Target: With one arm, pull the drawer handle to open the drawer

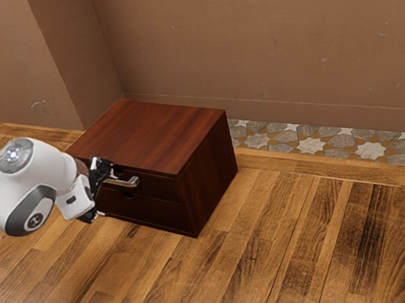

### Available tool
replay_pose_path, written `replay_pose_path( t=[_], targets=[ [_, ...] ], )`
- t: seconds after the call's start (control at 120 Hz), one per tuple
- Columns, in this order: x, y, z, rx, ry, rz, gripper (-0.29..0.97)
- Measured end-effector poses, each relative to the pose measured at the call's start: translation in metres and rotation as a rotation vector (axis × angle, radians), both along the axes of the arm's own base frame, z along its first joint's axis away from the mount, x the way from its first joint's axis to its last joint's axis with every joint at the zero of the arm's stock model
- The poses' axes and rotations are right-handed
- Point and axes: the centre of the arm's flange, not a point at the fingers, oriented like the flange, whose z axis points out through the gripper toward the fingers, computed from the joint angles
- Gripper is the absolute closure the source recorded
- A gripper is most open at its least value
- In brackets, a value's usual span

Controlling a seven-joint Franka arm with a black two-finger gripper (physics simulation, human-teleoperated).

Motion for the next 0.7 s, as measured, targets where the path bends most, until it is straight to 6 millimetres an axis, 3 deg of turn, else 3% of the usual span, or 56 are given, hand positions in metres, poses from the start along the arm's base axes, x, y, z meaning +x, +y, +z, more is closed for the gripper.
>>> replay_pose_path(
  t=[0.35,0.7],
  targets=[
    [-0.003,-0.003,-0.006,-0.008,0.009,0.004,0.00],
    [-0.021,-0.002,-0.009,-0.030,0.020,0.016,-0.01]
  ],
)
